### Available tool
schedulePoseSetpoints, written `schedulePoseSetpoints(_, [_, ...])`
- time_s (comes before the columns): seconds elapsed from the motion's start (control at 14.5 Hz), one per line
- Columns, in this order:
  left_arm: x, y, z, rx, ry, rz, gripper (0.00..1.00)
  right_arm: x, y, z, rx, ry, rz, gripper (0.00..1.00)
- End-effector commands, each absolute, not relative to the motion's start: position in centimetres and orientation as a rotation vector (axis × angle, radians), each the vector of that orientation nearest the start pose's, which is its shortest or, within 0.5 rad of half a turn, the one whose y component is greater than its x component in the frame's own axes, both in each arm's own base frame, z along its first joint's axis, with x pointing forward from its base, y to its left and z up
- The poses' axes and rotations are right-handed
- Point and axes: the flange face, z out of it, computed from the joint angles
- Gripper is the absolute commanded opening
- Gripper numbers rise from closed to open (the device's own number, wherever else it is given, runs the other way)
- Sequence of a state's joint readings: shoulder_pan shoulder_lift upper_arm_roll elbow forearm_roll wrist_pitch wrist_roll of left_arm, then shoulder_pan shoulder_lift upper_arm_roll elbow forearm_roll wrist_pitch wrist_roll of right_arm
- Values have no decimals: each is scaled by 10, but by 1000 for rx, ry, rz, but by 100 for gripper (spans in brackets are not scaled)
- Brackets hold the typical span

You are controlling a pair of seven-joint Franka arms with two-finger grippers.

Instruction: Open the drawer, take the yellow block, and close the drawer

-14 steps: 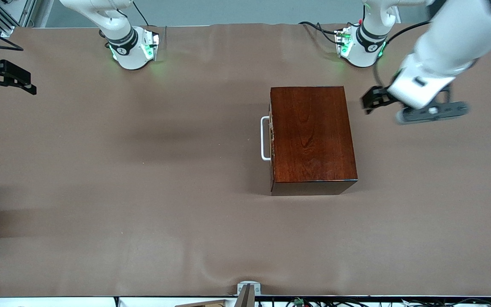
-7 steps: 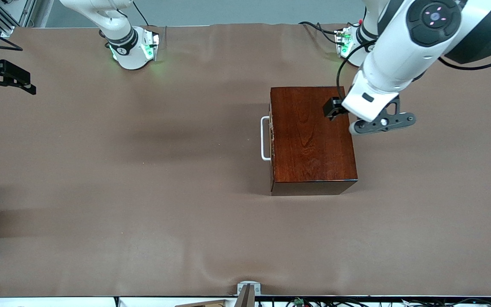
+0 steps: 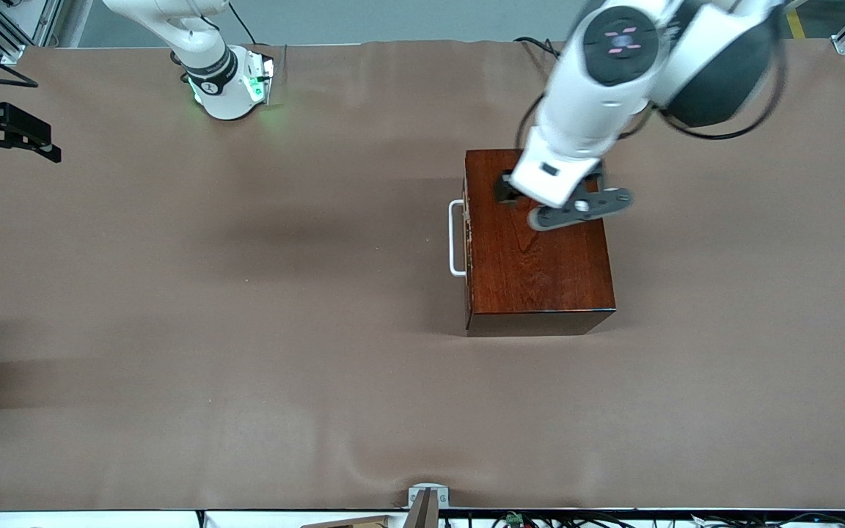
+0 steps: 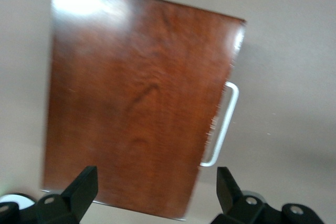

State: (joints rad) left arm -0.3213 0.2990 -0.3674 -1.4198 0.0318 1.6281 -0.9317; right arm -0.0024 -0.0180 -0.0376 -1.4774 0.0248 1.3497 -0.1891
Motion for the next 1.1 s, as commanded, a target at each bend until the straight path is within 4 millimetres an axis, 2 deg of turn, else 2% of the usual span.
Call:
schedulePoseSetpoints(0.0, [504, -423, 513, -3098, -412, 96, 100, 519, -21, 664, -3081, -227, 161, 100])
schedulePoseSetpoints(0.28, [480, -505, 465, -3088, -314, 32, 100, 519, -21, 665, -3080, -228, 156, 100])
schedulePoseSetpoints(0.48, [464, -545, 427, -3057, -248, -81, 100, 519, -21, 665, -3080, -228, 153, 100])
schedulePoseSetpoints(0.69, [462, -561, 388, -3037, -194, -118, 100, 519, -21, 665, -3080, -228, 151, 100])
schedulePoseSetpoints(0.83, [457, -567, 377, -2985, -55, -190, 100, 519, -20, 665, -3080, -230, 151, 100])
schedulePoseSetpoints(1.04, [460, -565, 351, -2921, 40, -205, 100, 519, -22, 665, -3084, -229, 154, 100])
